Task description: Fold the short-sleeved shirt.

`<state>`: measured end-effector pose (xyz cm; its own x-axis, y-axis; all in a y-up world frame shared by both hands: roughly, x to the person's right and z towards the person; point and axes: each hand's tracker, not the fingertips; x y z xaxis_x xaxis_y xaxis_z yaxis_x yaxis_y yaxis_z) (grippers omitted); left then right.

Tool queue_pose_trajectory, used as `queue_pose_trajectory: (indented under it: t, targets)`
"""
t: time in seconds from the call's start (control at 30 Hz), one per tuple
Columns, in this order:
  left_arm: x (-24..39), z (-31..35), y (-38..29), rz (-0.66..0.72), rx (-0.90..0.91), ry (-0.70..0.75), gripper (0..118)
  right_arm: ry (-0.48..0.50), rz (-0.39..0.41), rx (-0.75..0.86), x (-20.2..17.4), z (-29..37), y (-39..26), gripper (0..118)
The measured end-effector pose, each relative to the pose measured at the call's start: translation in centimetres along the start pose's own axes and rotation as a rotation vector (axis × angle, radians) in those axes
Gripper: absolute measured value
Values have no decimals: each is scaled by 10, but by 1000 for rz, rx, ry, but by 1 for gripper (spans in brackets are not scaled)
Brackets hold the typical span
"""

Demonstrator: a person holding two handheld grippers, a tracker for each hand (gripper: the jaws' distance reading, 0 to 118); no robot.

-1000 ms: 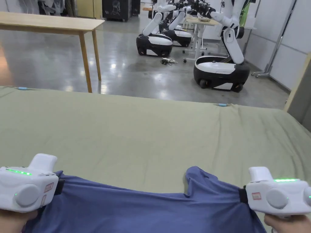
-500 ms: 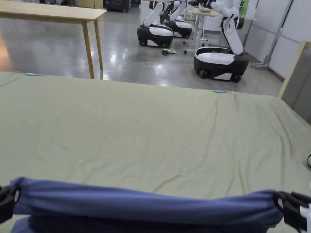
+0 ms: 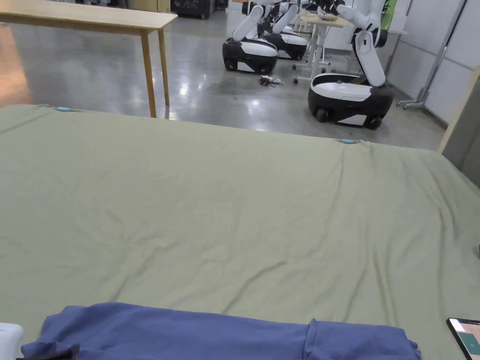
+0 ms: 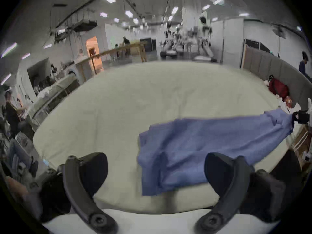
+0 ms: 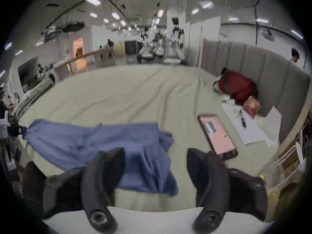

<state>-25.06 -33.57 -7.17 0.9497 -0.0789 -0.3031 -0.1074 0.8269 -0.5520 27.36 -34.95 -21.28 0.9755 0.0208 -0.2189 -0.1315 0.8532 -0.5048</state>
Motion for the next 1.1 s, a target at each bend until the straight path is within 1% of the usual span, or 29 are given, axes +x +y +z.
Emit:
queue_pose_trajectory:
  t: [0.07, 0.13, 0.2, 0.23, 0.27, 0.3, 0.33, 0.37, 0.4, 0.43, 0.47, 0.57, 0.6, 0.63, 0.7, 0.73, 0.77, 0.8, 0.83, 0.87, 0.93, 0.97, 1.0, 1.03, 1.07, 1.1]
  targets:
    - [11, 7, 11, -2, 65, 19, 113, 56, -45, 116, -11, 15, 13, 85]
    - [24, 14, 19, -4, 170, 25, 112, 99, -67, 224, -25, 23, 22, 85]
    - [29, 12, 22, 10, 222, 23, 112, 132, -58, 295, -42, 28, 28, 85]
    - [32, 14, 24, 18, 231, 13, 109, 132, -47, 317, -51, 29, 29, 84]
    - [33, 14, 25, 22, 226, 11, 96, 132, -33, 318, -59, 27, 29, 75]
    - [35, 11, 23, 21, 214, 17, 77, 126, -20, 313, -68, 25, 30, 53]
    - [34, 8, 23, 24, 193, 32, 54, 113, -2, 310, -76, 24, 30, 25]
    - [33, 4, 23, 22, 164, 44, 27, 103, 6, 312, -83, 24, 30, 6]
    - [29, 2, 21, 18, 146, 31, 17, 111, 6, 316, -89, 23, 30, 6]
    - [22, -4, 16, 29, 130, 17, 14, 140, 5, 311, -93, 23, 31, 6]
    - [15, -5, 15, 42, 96, -6, 6, 142, 5, 306, -97, 24, 31, 6]
    - [-12, -6, 7, 62, 75, -12, 5, 135, 25, 312, -108, 24, 28, 6]
    - [-25, -6, 4, 86, 57, -11, 6, 138, 30, 307, -111, 25, 27, 6]
    - [-41, -7, 0, 128, 35, -10, 15, 138, 32, 303, -114, 25, 26, 6]
    - [-65, -8, -8, 179, 15, -30, 93, 141, 33, 292, -119, 25, 23, 6]
    - [-80, -11, -13, 219, -18, -59, 113, 140, 31, 288, -121, 25, 22, 6]
    - [-93, -15, -18, 259, -39, -88, 116, 143, 26, 284, -123, 25, 21, 6]
    - [-107, -19, -23, 315, -43, -130, 116, 147, 19, 274, -123, 22, 18, 6]
    - [-121, -26, -29, 381, -80, -207, 116, 146, 14, 268, -125, 21, 16, 6]
    - [-132, -34, -34, 461, -117, -274, 116, 146, 11, 265, -127, 21, 15, 6]
    - [-156, -59, -55, 669, -181, -433, 116, 151, 6, 253, -131, 21, 14, 6]
    - [-166, -75, -68, 791, -212, -539, 116, 151, 4, 249, -133, 20, 14, 6]
    - [-167, -93, -77, 906, -279, -633, 116, 152, 5, 245, -134, 20, 15, 6]
    - [-168, -109, -88, 994, -302, -739, 116, 153, 6, 241, -135, 20, 15, 6]
    - [-166, -124, -102, 1081, -273, -886, 116, 153, 8, 237, -136, 20, 15, 6]
    - [-163, -133, -105, 1118, -189, -1009, 116, 152, 9, 236, -137, 20, 16, 6]
